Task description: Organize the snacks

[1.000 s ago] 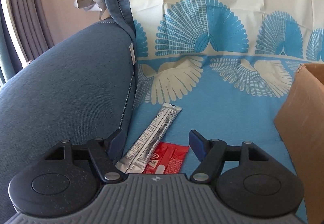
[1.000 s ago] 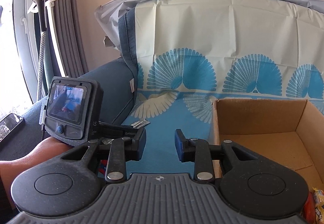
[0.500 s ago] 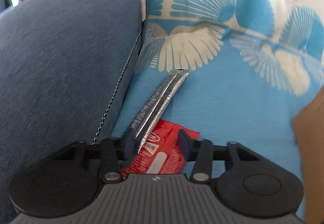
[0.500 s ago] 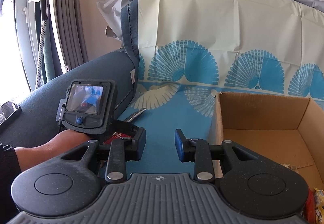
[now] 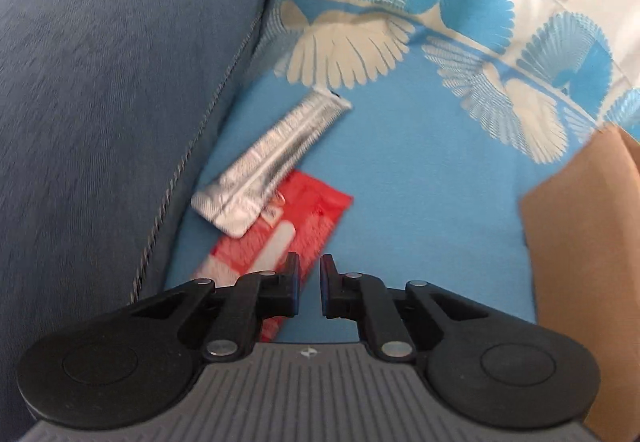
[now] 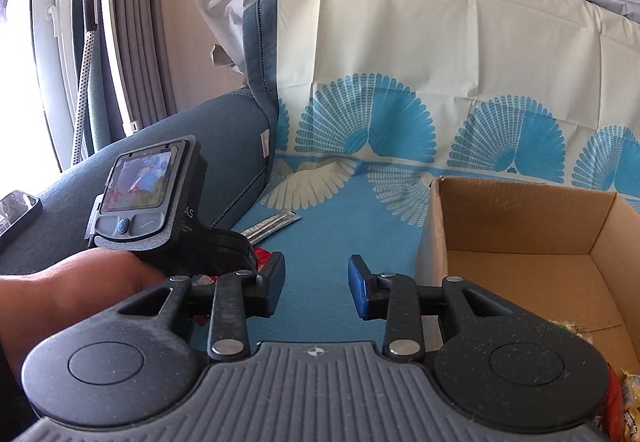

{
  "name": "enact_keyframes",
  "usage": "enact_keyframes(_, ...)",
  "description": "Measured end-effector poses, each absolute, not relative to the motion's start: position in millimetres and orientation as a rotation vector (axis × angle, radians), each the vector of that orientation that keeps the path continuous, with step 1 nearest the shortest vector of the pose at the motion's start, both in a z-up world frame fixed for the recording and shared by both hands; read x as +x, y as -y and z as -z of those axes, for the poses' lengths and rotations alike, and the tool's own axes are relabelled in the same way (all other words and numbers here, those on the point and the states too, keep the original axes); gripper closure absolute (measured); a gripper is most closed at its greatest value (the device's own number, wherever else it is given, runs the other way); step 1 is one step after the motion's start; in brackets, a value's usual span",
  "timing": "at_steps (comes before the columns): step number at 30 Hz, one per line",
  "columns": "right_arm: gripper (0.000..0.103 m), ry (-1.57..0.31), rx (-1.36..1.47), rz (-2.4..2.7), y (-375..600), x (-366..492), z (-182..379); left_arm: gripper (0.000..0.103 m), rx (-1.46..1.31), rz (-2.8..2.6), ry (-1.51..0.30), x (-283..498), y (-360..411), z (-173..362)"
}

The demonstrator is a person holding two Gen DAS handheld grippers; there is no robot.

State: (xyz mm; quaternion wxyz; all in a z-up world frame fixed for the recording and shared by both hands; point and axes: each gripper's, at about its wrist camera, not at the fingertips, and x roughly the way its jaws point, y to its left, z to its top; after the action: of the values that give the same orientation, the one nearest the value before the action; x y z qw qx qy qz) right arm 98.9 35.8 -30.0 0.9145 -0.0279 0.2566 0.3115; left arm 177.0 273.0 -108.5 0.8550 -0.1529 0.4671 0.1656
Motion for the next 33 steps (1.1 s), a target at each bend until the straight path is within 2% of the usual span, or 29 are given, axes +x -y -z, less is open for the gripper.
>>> enact_keyframes(2, 0.062, -0.530, -0.058, -0.641, -34.7, 98.5, 29.7, 0.091, -0.407, -0.288, -1.064, 170.1, -270.2, 116.6)
enact_keyframes(4, 0.058, -0.534, -0.060, -0.645, -34.3, 97.0, 30.0, 0.088, -0.398, -0.269, -1.065, 161.0, -263.3, 111.4)
enact_keyframes(5, 0.058, -0.535, -0.061, -0.646, -34.4, 96.2, 30.0, 0.078, -0.366, -0.271, -1.037, 156.2, -258.9, 104.9)
enact_keyframes(6, 0.057, -0.536, -0.065, -0.648, -34.2, 94.6, 30.1, 0.059, -0.320, -0.280, -0.999, 151.1, -254.1, 97.8)
enact_keyframes(7, 0.056, -0.537, -0.068, -0.650, -33.7, 92.8, 30.1, 0.048, -0.268, -0.297, -0.962, 146.8, -249.9, 91.5)
enact_keyframes(8, 0.055, -0.538, -0.071, -0.654, -33.2, 91.3, 29.9, 0.027, -0.214, -0.320, -0.927, 142.5, -246.1, 86.6)
enact_keyframes(9, 0.053, -0.536, -0.072, -0.658, -32.2, 89.6, 29.5, 0.014, -0.159, -0.345, -0.902, 140.6, -242.9, 84.1)
enact_keyframes(13, 0.047, -0.545, -0.076, -0.677, -28.0, 86.1, 29.6, 0.013, 0.020, -0.376, -0.890, 148.6, -233.8, 90.0)
enact_keyframes(17, 0.046, -0.564, -0.080, -0.684, -27.4, 89.9, 31.9, 0.013, 0.202, -0.382, -0.945, 164.3, -224.5, 111.4)
enact_keyframes(20, 0.046, -0.575, -0.084, -0.688, -29.1, 91.1, 34.8, 0.026, 0.129, -0.379, -0.986, 169.8, -242.3, 119.0)
enact_keyframes(21, 0.046, -0.580, -0.090, -0.691, -30.5, 91.0, 35.9, 0.040, 0.078, -0.381, -0.984, 172.2, -248.9, 117.8)
enact_keyframes(22, 0.046, -0.585, -0.093, -0.696, -31.7, 91.0, 36.7, 0.046, 0.039, -0.386, -0.983, 172.9, -254.9, 116.4)
enact_keyframes(24, 0.045, -0.585, -0.100, -0.707, -34.1, 91.1, 37.2, 0.073, 0.023, -0.410, -0.982, 173.5, -260.5, 114.5)
enact_keyframes(26, 0.045, -0.586, -0.108, -0.711, -36.4, 90.7, 38.3, 0.075, 0.017, -0.406, -0.984, 172.9, -262.9, 112.8)
enact_keyframes(27, 0.044, -0.588, -0.109, -0.715, -37.0, 90.6, 39.1, 0.081, -0.001, -0.402, -0.982, 171.9, -264.4, 110.8)
enact_keyframes(28, 0.044, -0.591, -0.111, -0.717, -38.2, 90.2, 39.9, 0.087, -0.021, -0.391, -0.972, 170.7, -266.3, 107.9)
enact_keyframes(29, 0.044, -0.594, -0.114, -0.719, -39.1, 89.8, 40.8, 0.100, -0.048, -0.375, -0.965, 169.8, -266.8, 104.0)
enact_keyframes(33, 0.044, -0.593, -0.134, -0.731, -44.0, 84.4, 42.8, 0.101, -0.133, -0.348, -0.950, 162.1, -270.3, 94.1)
